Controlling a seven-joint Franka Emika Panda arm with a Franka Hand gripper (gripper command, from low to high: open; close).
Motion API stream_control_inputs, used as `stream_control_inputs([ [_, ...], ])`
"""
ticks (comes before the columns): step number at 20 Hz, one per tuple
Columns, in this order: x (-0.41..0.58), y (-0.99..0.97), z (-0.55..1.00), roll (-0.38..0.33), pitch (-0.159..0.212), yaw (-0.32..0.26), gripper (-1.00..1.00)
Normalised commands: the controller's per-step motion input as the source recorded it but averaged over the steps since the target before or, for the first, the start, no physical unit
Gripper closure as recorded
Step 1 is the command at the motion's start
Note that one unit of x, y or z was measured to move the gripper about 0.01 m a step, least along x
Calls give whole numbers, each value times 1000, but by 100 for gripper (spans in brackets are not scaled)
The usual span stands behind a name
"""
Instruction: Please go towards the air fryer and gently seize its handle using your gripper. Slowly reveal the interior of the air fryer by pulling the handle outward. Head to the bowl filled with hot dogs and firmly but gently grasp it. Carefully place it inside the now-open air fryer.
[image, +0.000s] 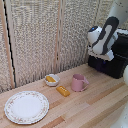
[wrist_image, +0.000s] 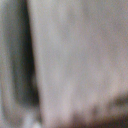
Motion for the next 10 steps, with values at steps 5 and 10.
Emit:
stream_control_inputs([
  [5, 0, 480, 139, 288, 112, -78, 100],
  [10, -47, 662, 85, 208, 61, -49, 100],
])
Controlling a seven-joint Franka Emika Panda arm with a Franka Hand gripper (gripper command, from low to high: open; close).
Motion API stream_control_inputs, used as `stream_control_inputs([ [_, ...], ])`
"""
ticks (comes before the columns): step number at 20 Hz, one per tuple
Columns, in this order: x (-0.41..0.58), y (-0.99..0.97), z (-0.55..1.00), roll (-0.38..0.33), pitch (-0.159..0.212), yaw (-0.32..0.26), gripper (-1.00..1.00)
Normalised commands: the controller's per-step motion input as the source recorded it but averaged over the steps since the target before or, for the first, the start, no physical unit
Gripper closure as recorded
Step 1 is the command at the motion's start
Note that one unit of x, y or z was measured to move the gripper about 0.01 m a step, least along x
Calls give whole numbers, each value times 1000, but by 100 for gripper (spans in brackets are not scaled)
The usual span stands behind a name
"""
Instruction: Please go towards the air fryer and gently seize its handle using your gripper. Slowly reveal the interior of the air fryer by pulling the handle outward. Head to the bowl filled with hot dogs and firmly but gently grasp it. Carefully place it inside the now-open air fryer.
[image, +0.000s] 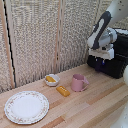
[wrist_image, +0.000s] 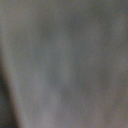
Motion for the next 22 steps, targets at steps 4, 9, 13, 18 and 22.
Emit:
stream_control_inputs([
  [4, -286, 888, 11, 112, -96, -7, 100],
  [9, -133, 828, 309, 167, -107, -14, 100],
  [13, -23, 823, 422, 150, -57, -19, 100],
  [18, 7, 888, -13, 58, -10, -51, 100],
  [22, 0, 681, -299, 38, -29, -54, 100],
])
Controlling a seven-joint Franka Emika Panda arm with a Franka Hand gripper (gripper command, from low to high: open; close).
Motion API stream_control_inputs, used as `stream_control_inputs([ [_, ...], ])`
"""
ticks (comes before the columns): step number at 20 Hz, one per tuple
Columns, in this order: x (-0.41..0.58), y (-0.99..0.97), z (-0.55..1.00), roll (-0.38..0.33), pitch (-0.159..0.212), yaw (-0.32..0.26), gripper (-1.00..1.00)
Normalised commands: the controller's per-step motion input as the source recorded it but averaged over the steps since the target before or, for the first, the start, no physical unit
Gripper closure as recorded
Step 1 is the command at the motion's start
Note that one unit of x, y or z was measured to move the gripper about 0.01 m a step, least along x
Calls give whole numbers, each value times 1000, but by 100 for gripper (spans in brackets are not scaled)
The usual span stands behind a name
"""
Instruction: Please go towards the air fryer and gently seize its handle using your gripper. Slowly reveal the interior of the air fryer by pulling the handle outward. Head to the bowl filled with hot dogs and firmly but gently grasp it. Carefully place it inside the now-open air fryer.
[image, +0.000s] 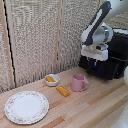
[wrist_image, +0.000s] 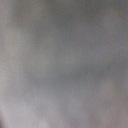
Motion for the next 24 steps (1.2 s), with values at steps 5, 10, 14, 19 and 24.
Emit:
stream_control_inputs([
  [5, 139, 251, -362, -30, 55, -1, 100],
  [10, 61, 279, -242, -23, 10, 16, 100],
  [14, 9, 316, -40, -21, 2, 3, 100],
  [19, 0, 227, 253, 0, 28, -3, -100],
  [24, 3, 191, 593, -4, 67, -2, -100],
])
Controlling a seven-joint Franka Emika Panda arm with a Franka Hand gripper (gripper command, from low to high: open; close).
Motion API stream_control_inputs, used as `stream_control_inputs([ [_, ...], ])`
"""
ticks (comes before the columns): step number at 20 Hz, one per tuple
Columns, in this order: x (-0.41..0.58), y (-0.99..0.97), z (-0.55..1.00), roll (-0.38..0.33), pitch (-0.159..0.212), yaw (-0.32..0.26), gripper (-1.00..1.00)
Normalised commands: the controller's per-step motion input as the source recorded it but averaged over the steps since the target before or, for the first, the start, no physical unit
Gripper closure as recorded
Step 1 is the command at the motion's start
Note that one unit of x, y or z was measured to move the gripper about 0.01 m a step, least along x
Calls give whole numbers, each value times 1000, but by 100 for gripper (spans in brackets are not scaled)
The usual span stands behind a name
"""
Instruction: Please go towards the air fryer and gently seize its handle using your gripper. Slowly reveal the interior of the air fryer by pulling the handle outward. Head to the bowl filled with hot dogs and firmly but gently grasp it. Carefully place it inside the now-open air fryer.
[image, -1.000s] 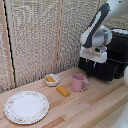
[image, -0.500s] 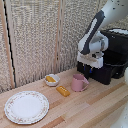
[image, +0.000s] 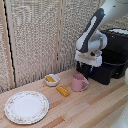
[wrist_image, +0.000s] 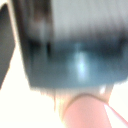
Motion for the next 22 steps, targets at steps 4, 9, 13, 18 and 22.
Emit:
stream_control_inputs([
  [4, 68, 195, 680, 4, 85, 0, -100],
  [9, 123, 292, 427, 111, 55, 104, -100],
  [13, 102, 359, 269, 147, 34, 170, -100],
  [18, 67, 260, 205, 188, 0, 194, -100],
  [22, 107, 315, 63, 147, -2, 192, -100],
])
